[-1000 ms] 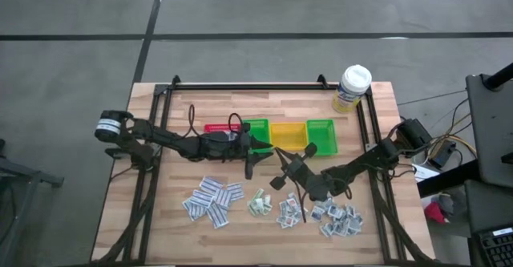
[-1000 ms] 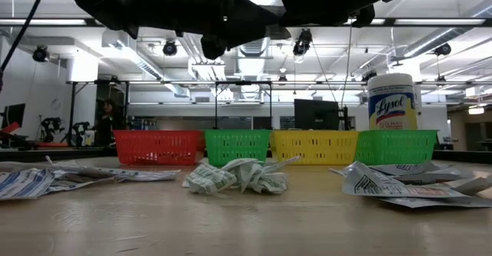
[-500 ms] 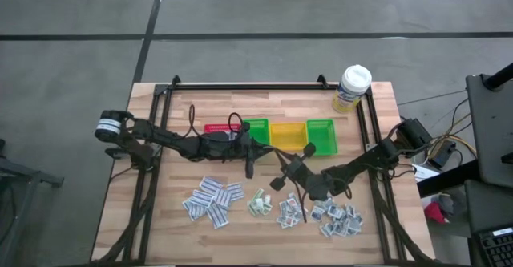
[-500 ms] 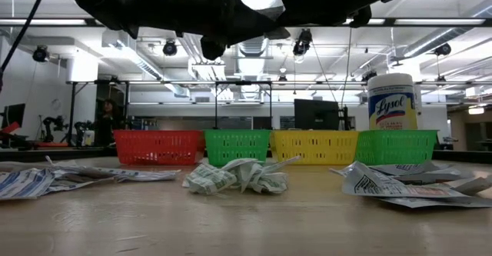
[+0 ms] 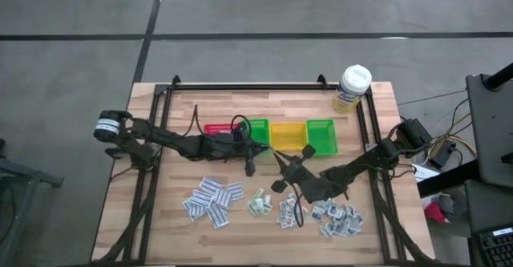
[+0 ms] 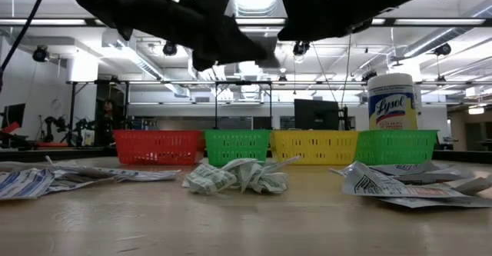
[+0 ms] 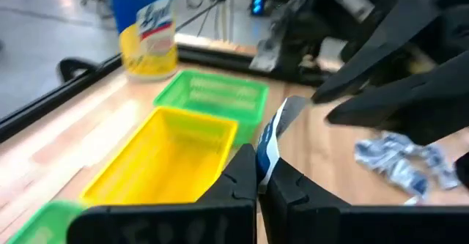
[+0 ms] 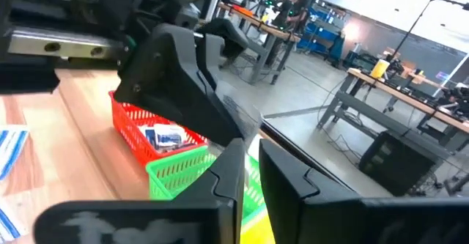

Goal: Pick & Place First Aid Supplies
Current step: Put the alcohol pad into the red basket

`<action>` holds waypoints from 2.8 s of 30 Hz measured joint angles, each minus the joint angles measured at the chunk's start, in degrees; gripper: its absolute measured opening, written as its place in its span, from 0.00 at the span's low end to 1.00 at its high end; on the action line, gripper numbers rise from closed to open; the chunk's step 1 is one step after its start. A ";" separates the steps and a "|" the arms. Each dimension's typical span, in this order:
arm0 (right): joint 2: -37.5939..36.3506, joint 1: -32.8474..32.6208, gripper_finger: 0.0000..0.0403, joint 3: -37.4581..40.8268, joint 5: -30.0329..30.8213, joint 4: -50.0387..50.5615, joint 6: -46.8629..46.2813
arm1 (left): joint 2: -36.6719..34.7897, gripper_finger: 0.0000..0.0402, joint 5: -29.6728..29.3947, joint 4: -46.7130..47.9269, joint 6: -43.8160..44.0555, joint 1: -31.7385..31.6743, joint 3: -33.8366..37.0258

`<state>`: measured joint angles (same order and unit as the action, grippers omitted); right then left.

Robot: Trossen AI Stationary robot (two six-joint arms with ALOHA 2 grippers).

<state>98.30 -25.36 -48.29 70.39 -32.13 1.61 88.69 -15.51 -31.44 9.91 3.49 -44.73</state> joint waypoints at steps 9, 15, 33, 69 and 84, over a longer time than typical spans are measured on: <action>-0.37 -0.69 0.23 0.00 0.29 3.36 -0.67 | -6.66 0.00 -9.83 17.19 1.55 0.02 -0.02; -0.39 -2.44 0.25 0.07 0.26 6.22 2.96 | -11.23 0.00 -15.93 32.14 4.90 -0.05 0.00; -15.78 -5.30 0.18 0.10 -24.96 36.49 -9.04 | -14.77 0.00 -17.41 53.71 13.23 -1.54 0.02; -46.33 -4.87 0.14 16.35 -30.44 40.75 -17.62 | -13.18 0.00 1.79 62.19 8.72 -12.39 0.07; -50.18 -4.87 0.13 16.74 -30.35 40.38 -14.44 | -10.18 0.00 12.11 62.42 5.19 -19.72 0.07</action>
<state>48.12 -30.24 -31.55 40.04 8.25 -12.83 78.51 -3.40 30.98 15.09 -16.24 -44.66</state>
